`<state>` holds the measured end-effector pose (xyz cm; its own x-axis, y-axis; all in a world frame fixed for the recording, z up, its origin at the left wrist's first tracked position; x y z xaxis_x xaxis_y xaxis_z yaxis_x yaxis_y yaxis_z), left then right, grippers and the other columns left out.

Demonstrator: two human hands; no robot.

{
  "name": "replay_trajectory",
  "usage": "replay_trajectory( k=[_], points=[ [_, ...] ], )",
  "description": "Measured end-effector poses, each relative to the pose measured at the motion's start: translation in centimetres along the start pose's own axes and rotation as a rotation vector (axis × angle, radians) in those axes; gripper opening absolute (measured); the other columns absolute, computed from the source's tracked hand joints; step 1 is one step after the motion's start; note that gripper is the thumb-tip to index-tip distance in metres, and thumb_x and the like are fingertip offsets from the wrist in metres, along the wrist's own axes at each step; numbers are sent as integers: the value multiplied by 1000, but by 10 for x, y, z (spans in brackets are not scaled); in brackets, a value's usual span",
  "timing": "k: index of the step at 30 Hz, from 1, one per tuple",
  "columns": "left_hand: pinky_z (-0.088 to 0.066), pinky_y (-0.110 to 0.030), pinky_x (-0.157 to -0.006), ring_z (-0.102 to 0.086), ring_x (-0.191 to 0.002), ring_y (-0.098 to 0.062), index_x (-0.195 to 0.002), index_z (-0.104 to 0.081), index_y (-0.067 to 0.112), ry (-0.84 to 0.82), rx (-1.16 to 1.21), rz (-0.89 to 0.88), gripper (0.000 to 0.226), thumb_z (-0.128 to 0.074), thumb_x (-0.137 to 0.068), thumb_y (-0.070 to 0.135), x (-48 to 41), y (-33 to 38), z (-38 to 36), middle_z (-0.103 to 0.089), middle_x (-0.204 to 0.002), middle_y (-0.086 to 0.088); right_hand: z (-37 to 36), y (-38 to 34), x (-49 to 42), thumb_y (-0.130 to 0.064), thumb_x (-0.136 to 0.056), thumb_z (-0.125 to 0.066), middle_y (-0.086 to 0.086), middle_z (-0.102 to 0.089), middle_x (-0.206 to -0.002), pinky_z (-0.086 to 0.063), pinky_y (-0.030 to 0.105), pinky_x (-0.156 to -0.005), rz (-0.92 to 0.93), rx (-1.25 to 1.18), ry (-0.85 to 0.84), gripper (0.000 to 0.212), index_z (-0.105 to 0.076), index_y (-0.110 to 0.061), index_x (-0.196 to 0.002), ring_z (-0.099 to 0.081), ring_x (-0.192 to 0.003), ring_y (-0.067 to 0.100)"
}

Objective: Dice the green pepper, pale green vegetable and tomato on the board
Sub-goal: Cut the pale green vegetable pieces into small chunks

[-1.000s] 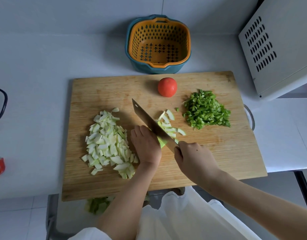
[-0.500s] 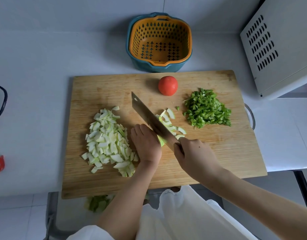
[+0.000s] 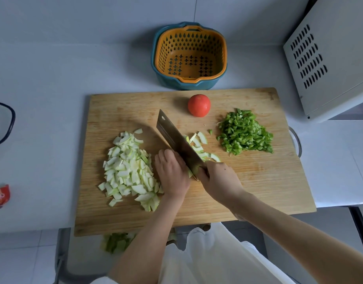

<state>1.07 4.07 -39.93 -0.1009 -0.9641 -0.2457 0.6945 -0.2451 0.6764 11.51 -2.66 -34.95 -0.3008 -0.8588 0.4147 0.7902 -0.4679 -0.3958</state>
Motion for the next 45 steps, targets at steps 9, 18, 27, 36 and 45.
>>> replay_trajectory(
  k=[9,18,27,36,45],
  points=[
    [-28,-36,-97,-53,-84,-33,-85,-47,6,-46,-152,-12,21,-28,-91,12,16,-13,2,-53,-84,-14,14,-6,30,-25,-98,-36,-2,-38,-53,-22,26,-42,41,57,33,39,-29,-21,-60,-33,-44,14],
    [-42,-46,-94,-50,-90,-36,-89,-36,13,-9,-232,-45,31,-54,-72,-4,15,-6,3,-55,-85,-21,1,-10,17,-27,-99,-30,-5,-36,-58,-22,25,-43,10,152,-28,30,-37,-16,-72,-32,-47,10],
    [-35,-39,-87,-51,-77,-35,-88,-33,15,-35,-204,-49,18,-40,-80,0,14,-11,1,-52,-81,-18,10,-9,22,-26,-98,-35,-3,-37,-53,-23,26,-42,27,91,29,37,-31,-19,-62,-33,-44,14],
    [-38,-47,-92,-35,-89,-30,-87,-31,17,60,-190,-108,41,-57,-71,-10,12,6,14,-53,-85,-20,-8,-14,15,-28,-99,-31,-4,-35,-57,-20,25,-43,14,139,-19,40,-22,-22,-61,-31,-46,11],
    [-28,-36,-91,-50,-80,-35,-84,-44,7,-28,-178,17,12,-32,-84,4,14,-12,4,-51,-81,-18,10,-7,26,-26,-98,-35,-2,-36,-53,-23,27,-43,14,46,31,40,-27,-19,-59,-32,-44,15]
  ],
)
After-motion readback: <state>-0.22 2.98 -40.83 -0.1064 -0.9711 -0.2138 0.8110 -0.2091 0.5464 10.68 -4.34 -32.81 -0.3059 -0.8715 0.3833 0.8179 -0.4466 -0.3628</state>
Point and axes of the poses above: each hand's wrist, its own x-axis away from the middle knuckle, its own z-axis out of the back of the hand, y = z × x, the point moved 6 cm from there along -x, towards the middle knuckle
